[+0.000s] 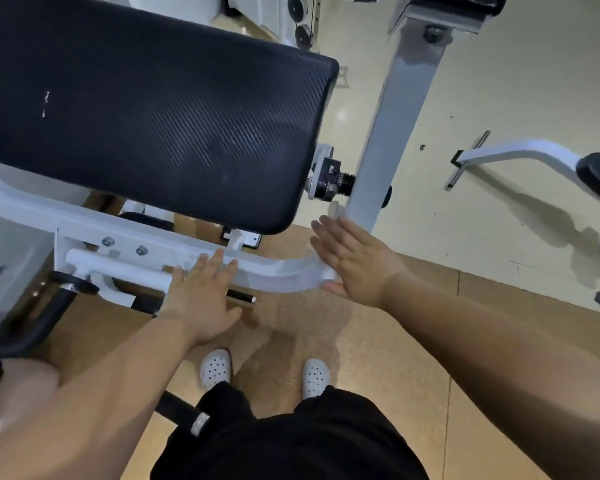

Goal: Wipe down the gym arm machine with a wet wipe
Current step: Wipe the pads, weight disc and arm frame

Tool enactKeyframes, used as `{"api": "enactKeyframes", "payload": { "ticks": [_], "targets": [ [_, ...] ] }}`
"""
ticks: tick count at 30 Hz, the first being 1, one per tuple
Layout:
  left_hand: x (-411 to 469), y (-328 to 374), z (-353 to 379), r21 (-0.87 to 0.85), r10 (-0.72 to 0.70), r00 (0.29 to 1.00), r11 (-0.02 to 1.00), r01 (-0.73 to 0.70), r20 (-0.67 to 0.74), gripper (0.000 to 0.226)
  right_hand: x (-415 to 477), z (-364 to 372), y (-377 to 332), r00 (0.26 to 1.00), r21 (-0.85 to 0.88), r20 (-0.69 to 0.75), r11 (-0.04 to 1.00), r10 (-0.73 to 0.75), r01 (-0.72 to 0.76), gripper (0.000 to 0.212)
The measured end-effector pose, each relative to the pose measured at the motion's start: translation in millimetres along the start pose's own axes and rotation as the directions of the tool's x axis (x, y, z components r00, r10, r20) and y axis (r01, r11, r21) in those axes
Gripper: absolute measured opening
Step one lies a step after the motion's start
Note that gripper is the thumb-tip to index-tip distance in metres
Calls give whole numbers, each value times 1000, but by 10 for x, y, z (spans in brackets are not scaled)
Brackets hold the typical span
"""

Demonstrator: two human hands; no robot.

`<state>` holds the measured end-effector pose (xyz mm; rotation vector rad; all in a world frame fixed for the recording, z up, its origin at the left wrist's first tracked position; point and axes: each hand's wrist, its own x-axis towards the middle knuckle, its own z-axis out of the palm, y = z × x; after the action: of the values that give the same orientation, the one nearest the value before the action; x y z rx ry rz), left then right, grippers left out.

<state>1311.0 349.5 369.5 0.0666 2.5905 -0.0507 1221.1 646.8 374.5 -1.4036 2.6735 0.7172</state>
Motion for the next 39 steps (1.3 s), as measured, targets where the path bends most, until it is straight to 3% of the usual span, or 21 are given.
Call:
{"api": "enactKeyframes", "payload": {
  "ticks": [3, 10, 14, 17, 20, 23, 27, 30, 33, 35, 39],
  "targets": [
    [112, -213, 52, -26, 30, 999, 999, -30, 11, 89, 19, -65, -23, 995, 21, 31, 996, 91, -91, 83],
    [206, -828, 145, 18, 259, 964, 965, -260, 67, 90, 363, -158, -1118, 916, 237, 288, 905, 281, -352, 105],
    [220, -1111, 75, 6, 360, 930, 932, -361, 66, 89, 308, -263, -846, 900, 114, 319, 930, 298, -348, 103],
    [253, -1202, 49, -25, 372, 925, 928, -371, 78, 90, 202, -405, -648, 842, -92, 365, 915, 398, -393, 106],
    [313, -1190, 22, -6, 380, 919, 924, -382, 104, 91, 368, -494, -942, 735, -49, 473, 848, 485, -528, 115],
    [329, -1176, -20, 17, 381, 914, 922, -387, 140, 92, 706, -457, -1474, 724, 171, 496, 763, 480, -623, 120],
    [322, -1170, -86, 33, 386, 908, 918, -396, 161, 91, 897, -393, -1712, 801, 405, 427, 703, 420, -585, 116],
    [311, -1131, -99, 33, 387, 904, 916, -399, 179, 95, 499, -274, -1363, 859, 300, 311, 815, 407, -495, 105],
    [326, -1092, -118, -14, 379, 901, 923, -384, 212, 100, 116, -166, -1008, 868, 130, 291, 882, 403, -453, 98],
    [354, -1075, -157, -20, 368, 901, 928, -373, 230, 100, 107, -138, -994, 848, 119, 288, 862, 445, -492, 98],
    [405, -1051, -190, 54, 371, 896, 917, -394, 246, 99, 584, -146, -1620, 733, 344, 391, 650, 557, -677, 107]
  ]
}}
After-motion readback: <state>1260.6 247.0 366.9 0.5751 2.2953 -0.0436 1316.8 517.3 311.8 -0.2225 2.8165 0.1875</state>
